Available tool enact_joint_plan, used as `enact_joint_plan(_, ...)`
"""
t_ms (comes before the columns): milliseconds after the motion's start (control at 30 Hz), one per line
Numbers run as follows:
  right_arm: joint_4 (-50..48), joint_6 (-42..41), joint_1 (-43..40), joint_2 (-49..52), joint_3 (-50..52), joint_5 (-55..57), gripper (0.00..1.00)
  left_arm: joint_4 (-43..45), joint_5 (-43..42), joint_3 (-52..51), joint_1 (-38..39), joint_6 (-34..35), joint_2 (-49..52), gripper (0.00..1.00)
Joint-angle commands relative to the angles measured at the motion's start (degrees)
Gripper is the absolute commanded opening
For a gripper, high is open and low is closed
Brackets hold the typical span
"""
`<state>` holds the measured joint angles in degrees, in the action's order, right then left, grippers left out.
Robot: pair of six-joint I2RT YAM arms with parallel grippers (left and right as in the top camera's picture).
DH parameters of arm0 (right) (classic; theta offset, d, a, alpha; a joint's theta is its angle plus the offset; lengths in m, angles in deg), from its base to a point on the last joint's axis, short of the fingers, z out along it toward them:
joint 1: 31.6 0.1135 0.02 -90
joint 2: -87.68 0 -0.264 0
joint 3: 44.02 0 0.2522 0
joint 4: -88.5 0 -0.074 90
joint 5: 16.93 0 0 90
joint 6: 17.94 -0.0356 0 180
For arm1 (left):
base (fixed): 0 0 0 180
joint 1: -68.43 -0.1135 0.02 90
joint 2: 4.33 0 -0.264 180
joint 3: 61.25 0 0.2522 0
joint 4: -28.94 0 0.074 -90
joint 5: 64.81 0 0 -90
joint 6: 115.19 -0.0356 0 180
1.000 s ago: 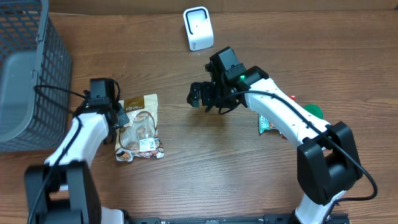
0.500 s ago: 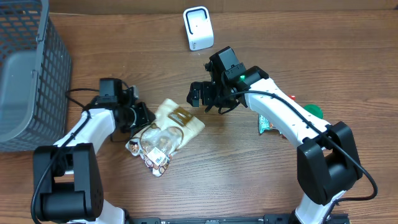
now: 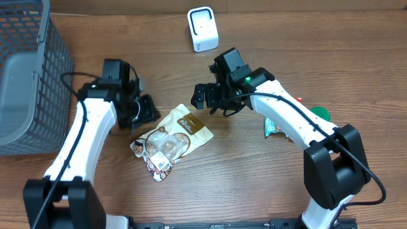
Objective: Scan the item barcode
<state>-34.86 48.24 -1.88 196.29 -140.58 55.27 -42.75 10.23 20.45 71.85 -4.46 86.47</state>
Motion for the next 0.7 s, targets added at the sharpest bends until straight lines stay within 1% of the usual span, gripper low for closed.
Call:
enact_joint_plan(0, -0.7, -0.2, 0.1, -0.2, 0.0, -0.3, 1.00, -5.6, 11.1, 0.4, 0.5, 5.5, -0.8, 0.44)
enact_joint_plan(67, -1.2, -0.2, 0.1, -0.2, 0.0, -0.3, 1.00, -7.5, 10.9, -0.3, 0.5, 5.5, -0.8, 0.64)
enact_joint_plan(100, -1.3, -0.2, 0.1, -0.2, 0.0, -0.3, 1.00, -8.3, 10.9, -0.5, 0.5, 5.5, -0.8, 0.66)
enact_joint_plan(133, -1.3, -0.2, 0.1, -0.2, 0.0, -0.3, 1.00, -9.0, 10.9, -0.8, 0.5, 5.5, -0.8, 0.67)
enact_joint_plan(200, -1.2, -0.2, 0.1, -0.2, 0.0, -0.3, 1.00, -9.4, 10.9, -2.3, 0.5, 6.1, -0.8, 0.64)
enact_joint_plan(267, -1.2, -0.2, 0.1, -0.2, 0.0, -0.3, 1.00, -9.1, 10.9, -4.3, 0.5, 8.5, -0.8, 0.63)
enact_joint_plan(333, -1.2, -0.2, 0.1, -0.2, 0.0, -0.3, 1.00, -7.0, 10.9, -7.6, 0.5, 11.9, -0.8, 0.62)
enact_joint_plan(433, -1.2, -0.2, 0.1, -0.2, 0.0, -0.3, 1.00, -3.2, 10.7, -11.1, 0.5, 15.1, -0.8, 0.59)
enact_joint_plan(567, -1.2, -0.2, 0.1, -0.2, 0.0, -0.3, 1.00, 3.3, 8.4, -15.8, 0.5, 15.3, -0.8, 0.59)
enact_joint_plan(667, -1.2, -0.2, 0.1, -0.2, 0.0, -0.3, 1.00, 9.6, 4.5, -19.2, 0.5, 15.3, -0.6, 0.58)
